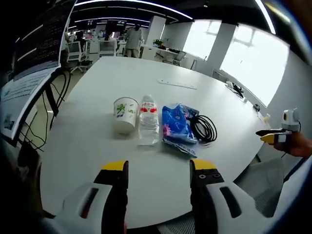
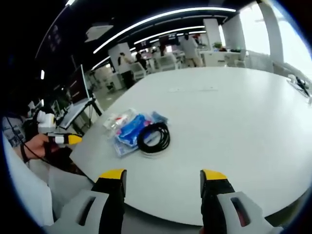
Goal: Arrange the tabletop items into an orderly group along one side of the table until the central work area is clear of visible clutter.
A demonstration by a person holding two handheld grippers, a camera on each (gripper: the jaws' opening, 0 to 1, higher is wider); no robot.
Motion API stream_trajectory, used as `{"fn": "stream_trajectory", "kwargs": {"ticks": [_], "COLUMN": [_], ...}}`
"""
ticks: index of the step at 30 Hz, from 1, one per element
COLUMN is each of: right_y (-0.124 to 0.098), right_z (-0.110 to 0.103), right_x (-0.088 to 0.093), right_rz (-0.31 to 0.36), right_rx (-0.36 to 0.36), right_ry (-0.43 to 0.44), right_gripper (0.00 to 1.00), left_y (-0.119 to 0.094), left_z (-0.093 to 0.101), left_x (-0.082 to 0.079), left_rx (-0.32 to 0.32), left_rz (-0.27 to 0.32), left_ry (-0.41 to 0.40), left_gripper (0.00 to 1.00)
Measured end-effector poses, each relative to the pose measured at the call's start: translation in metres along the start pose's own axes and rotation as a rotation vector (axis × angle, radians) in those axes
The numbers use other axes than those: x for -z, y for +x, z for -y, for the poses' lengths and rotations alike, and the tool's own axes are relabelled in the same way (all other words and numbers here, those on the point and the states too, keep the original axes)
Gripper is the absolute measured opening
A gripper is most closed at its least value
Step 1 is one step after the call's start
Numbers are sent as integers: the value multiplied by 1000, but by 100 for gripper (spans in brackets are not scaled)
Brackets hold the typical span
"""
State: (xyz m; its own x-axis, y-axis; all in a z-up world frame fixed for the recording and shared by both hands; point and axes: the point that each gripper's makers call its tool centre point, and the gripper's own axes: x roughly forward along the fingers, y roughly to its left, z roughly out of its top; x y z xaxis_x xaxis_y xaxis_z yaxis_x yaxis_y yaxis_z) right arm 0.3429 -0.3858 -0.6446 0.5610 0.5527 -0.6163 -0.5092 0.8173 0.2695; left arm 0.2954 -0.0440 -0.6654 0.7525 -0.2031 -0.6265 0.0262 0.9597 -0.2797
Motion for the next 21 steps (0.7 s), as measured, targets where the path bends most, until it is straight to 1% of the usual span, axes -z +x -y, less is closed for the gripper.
{"fn": "stream_trajectory", "kwargs": {"ticks": [5,8,10,14,16,21], "right_y": [-1,-1,0,1,1,2], "right_z": [-1,0,-2,-3,-4,-6], "right_x": [1,2,5,11,11,14], "right_rz": [-2,4,3,-1,0,-2], "right_rx": [2,9,6,11,11,14], "right_ry": [3,3,12,21,25,33], "right_gripper": [62,62,62,61,61,61], "left_y": [6,15,21,29,33,43], "left_z": [-13,-25,-32,-45,-51,-59], "left_x": [-5,-8,-10,-16,-19,-26], "left_rx": [-24,-42,-47,-68,-71,-89], "left_rz": [-3,-2,-6,-1,3,4], "left_ry": [-19,-34,-61,-77,-108,-136], "left_gripper": [46,43,43,43,42,41]}}
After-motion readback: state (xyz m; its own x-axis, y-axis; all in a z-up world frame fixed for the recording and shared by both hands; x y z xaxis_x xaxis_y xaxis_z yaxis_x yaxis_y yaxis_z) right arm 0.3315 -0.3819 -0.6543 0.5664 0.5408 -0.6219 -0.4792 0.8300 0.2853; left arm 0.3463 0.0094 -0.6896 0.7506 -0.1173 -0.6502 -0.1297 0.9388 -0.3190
